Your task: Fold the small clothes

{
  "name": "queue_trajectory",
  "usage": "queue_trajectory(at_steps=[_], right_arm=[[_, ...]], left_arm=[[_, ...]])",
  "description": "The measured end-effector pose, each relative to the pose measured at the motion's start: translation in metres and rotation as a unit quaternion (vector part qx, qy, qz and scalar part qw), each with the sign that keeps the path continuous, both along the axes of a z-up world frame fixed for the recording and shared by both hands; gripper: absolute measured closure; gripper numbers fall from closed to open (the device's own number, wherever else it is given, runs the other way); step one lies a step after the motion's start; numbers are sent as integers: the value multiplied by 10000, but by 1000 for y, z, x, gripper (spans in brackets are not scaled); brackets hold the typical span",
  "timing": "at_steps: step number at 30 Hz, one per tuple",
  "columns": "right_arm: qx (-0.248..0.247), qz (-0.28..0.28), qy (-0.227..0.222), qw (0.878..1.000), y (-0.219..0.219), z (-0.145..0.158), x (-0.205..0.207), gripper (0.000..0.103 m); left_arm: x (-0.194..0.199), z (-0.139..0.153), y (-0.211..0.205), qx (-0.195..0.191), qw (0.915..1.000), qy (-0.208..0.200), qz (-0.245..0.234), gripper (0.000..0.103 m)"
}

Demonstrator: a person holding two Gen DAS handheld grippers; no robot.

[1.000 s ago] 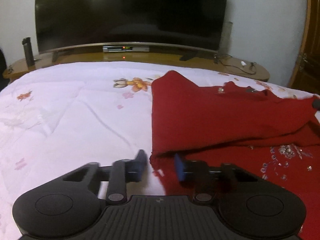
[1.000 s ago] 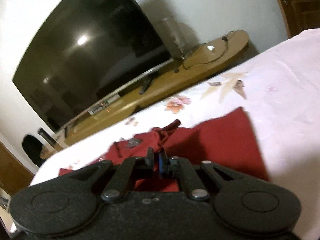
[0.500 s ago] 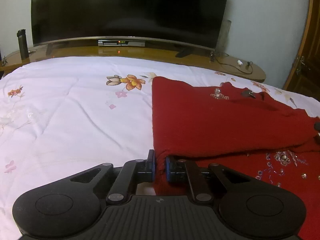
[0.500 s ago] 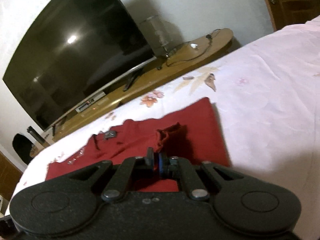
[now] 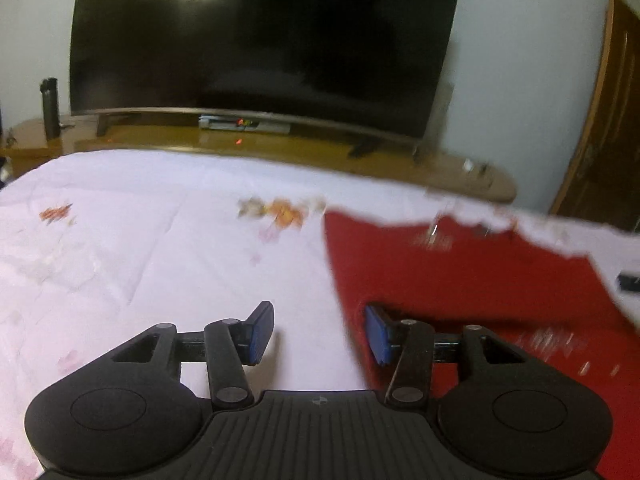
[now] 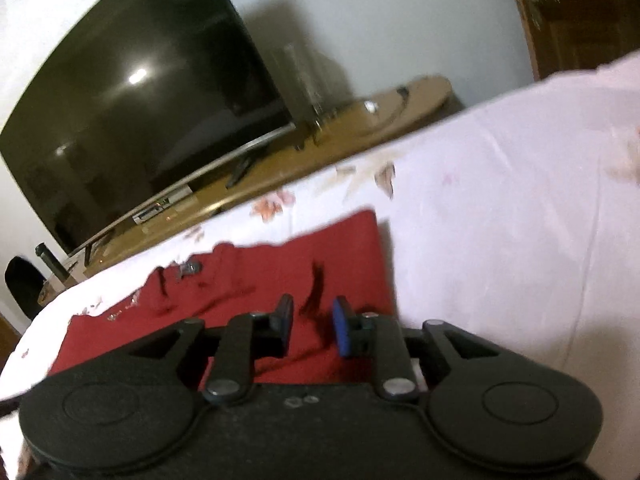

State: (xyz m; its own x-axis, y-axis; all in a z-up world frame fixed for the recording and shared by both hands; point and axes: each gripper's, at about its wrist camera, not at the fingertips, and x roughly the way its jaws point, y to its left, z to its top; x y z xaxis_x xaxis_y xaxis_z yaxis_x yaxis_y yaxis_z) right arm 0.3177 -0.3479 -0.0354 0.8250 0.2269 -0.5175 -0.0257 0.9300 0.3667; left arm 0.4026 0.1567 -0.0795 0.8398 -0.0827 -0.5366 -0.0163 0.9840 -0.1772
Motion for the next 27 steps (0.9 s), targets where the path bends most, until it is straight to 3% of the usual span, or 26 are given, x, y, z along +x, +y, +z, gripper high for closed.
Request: queue_trajectory(at_steps=[5,10,14,17,19,21,23,25,27], right_arm=[[-238,312,-103,9992,17,5,25,81],[-657,630,-128,9958,37,1,34,81],[-550,903,-44,9944,48,-4,47,81],[-929,1361,-21,9863,77,-10,54,78],[-1393,1615,-3,9770,96,-19,60,72],[-2105,1398,-177,9674,103,-28,61,77],[-1719,867,-53,9813,79,-29,70,93],[-1558,737,37,9850,67,-28,72,93],[-1891,893,18,9779,76,-26,72,91]], left_arm=[[51,15,-28,-126,9993,-161,-319,54],[57,25,-41,-349,9979,-320,-448,54],[91,3,-56,-181,9978,28,-639,54],[111,-25,-62,193,9984,230,-477,54],[113,-34,-59,127,9989,148,-437,54],[113,-33,-55,41,9995,143,-291,54],[110,-35,-50,-65,9996,120,-247,54],[111,-35,-46,-148,9995,126,-242,54],[111,-31,-48,-87,9996,162,-221,54]])
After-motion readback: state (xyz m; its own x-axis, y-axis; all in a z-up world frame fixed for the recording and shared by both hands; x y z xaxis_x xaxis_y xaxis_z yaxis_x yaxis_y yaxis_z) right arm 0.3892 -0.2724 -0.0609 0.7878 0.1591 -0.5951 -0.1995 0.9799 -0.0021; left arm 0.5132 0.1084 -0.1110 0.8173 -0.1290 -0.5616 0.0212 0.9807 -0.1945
